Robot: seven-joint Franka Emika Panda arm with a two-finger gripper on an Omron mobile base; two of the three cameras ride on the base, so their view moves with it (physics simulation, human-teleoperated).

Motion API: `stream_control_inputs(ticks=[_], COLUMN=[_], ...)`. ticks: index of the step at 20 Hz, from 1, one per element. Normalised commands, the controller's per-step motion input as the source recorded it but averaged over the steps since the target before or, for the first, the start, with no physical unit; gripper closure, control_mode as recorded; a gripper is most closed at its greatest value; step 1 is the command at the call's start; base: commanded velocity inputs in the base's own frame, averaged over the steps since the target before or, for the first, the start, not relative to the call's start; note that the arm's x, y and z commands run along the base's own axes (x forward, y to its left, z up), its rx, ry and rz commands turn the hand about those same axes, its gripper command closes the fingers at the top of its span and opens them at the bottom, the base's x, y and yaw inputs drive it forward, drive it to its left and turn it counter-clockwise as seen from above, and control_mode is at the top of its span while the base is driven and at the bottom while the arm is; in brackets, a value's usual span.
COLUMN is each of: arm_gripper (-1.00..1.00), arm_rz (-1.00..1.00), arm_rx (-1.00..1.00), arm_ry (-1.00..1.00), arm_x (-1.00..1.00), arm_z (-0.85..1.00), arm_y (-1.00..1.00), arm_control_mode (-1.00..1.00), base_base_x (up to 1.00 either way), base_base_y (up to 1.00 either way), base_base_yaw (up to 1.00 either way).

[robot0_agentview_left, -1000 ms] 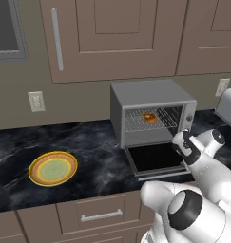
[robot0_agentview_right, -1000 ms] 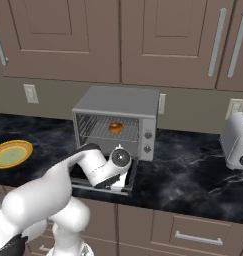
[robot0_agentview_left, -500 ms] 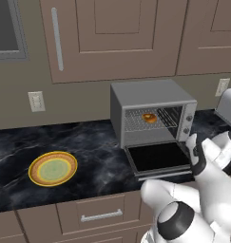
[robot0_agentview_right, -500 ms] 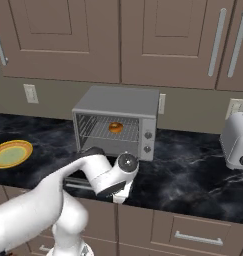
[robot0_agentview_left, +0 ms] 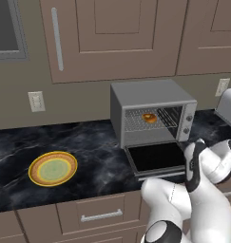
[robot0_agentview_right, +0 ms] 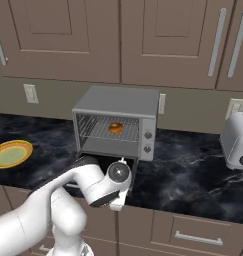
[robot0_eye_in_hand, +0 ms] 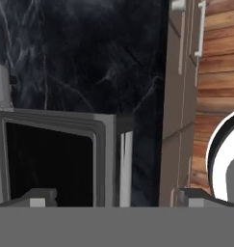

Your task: Pick up the bagel from the plate, place it on the toaster oven rack, close the door, and set the timer.

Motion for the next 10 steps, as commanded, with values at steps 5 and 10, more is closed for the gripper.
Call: stream_control_inputs(ticks=[5, 10], arm_gripper=[-1.00, -1.00], arm_rz=[0.00, 0.00], arm_rx=[-0.03, -0.05], arm_ry=[0.03, 0.06], arm_x=[0.34, 0.27], arm_z=[-0.01, -0.17], arm_y=[0.00, -0.06], arm_control_mode=[-1.00, -1.00], base_base_x=[0.00, 0.00], base_base_y=[0.00, 0.00], base_base_yaw=[0.00, 0.00])
